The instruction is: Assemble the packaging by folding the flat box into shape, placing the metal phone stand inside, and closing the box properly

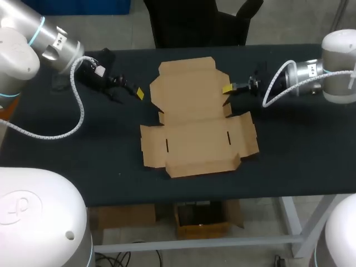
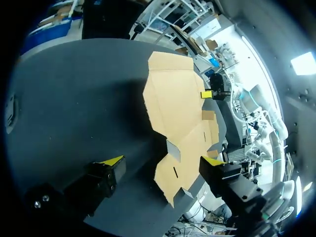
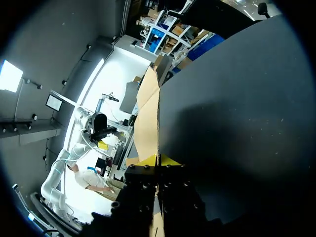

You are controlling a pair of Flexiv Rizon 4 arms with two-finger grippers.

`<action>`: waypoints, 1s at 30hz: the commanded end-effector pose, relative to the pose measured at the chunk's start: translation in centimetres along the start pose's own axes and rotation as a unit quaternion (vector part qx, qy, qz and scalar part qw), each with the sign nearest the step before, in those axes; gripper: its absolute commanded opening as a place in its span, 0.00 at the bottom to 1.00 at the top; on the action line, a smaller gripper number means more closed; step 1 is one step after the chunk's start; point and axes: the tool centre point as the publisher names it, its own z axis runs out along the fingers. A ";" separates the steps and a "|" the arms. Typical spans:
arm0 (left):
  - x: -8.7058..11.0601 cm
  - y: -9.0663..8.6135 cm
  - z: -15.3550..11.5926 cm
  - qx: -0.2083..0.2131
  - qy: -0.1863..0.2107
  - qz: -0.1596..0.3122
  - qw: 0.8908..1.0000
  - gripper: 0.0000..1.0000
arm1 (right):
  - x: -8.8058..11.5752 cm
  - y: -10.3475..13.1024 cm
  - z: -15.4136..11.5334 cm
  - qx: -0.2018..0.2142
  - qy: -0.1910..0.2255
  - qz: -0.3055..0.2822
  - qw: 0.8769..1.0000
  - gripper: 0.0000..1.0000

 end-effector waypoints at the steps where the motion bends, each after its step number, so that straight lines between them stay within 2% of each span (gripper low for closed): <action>1: 0.0 -0.1 0.0 -0.002 0.000 0.000 1.000 1.00 | -0.2 -0.1 -0.3 -0.001 0.005 -0.001 1.000 0.00; 12: 0.0 -0.1 0.0 -0.002 0.000 0.000 1.000 1.00 | -0.2 -0.1 -0.3 -0.001 0.005 -0.001 1.000 0.00; 14: 0.0 -0.1 0.0 -0.002 0.000 0.000 1.000 1.00 | 0.0 0.0 -0.4 -0.016 0.014 -0.014 1.000 0.00; 23: -0.3 -1.9 0.0 0.076 0.009 0.045 0.996 1.00 | 2.1 -0.1 -1.8 -0.059 0.050 -0.067 0.995 0.00; 30: 0.0 -3.3 -0.1 0.122 0.023 0.094 0.988 1.00 | 2.9 0.2 -1.8 -0.064 0.070 -0.089 0.991 0.00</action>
